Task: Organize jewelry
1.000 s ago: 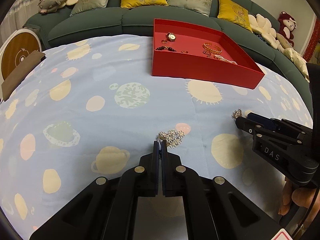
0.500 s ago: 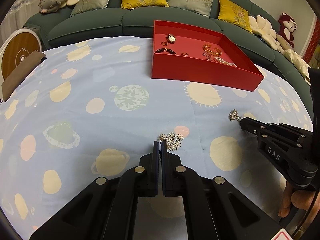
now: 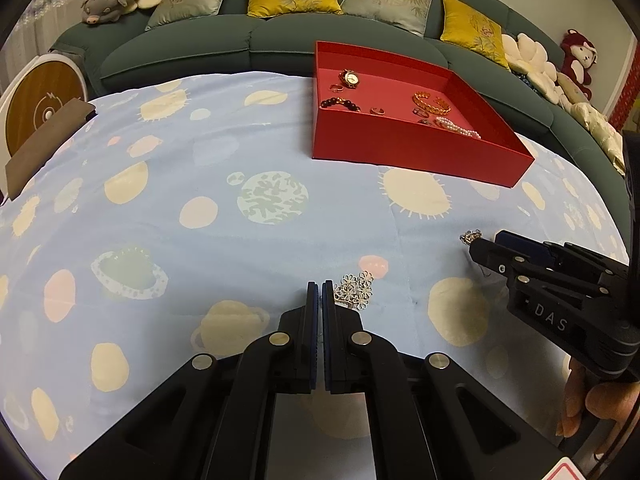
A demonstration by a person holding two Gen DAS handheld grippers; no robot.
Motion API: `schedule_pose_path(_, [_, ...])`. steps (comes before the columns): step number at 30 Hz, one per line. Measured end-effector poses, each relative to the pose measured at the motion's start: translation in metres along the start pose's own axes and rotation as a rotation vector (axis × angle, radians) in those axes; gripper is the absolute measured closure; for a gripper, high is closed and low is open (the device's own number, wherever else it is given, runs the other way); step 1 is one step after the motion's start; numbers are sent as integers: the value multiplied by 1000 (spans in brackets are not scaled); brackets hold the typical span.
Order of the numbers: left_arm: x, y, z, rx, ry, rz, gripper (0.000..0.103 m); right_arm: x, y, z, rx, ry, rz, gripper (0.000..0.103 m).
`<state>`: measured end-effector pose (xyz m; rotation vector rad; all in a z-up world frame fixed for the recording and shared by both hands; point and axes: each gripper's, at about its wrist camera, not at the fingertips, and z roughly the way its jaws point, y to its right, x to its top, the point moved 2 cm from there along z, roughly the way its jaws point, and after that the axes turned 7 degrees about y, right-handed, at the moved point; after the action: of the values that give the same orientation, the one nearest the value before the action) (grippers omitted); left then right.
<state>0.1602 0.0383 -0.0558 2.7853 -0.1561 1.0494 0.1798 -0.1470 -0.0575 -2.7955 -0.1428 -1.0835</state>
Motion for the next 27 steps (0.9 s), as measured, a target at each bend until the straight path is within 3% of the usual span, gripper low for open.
schedule_pose_path(4, [-2,1,4,-5,-12,7,102,-1,-2,7,-14,0,-18,74])
schedule_pose_path(6, [-3,1,5,7,-12,4,100,-2,-5,8,-31,12,-45,88])
schedule_pose_path(10, [-3,2,8,15,-7,9,97,-2,-5,6,-26,6,-41,92])
schedule_pose_path(11, [-2,2,9,14,-7,9,97,-2,-4,5,-21,2,-30,97])
schedule_pose_path(20, [-2,13,17,59,41,66,84,4,-2,-16,21,35,6,97])
schedule_pose_path(27, [1,13,18,36,46,61,103,5,-4,-20,32,42,6,97])
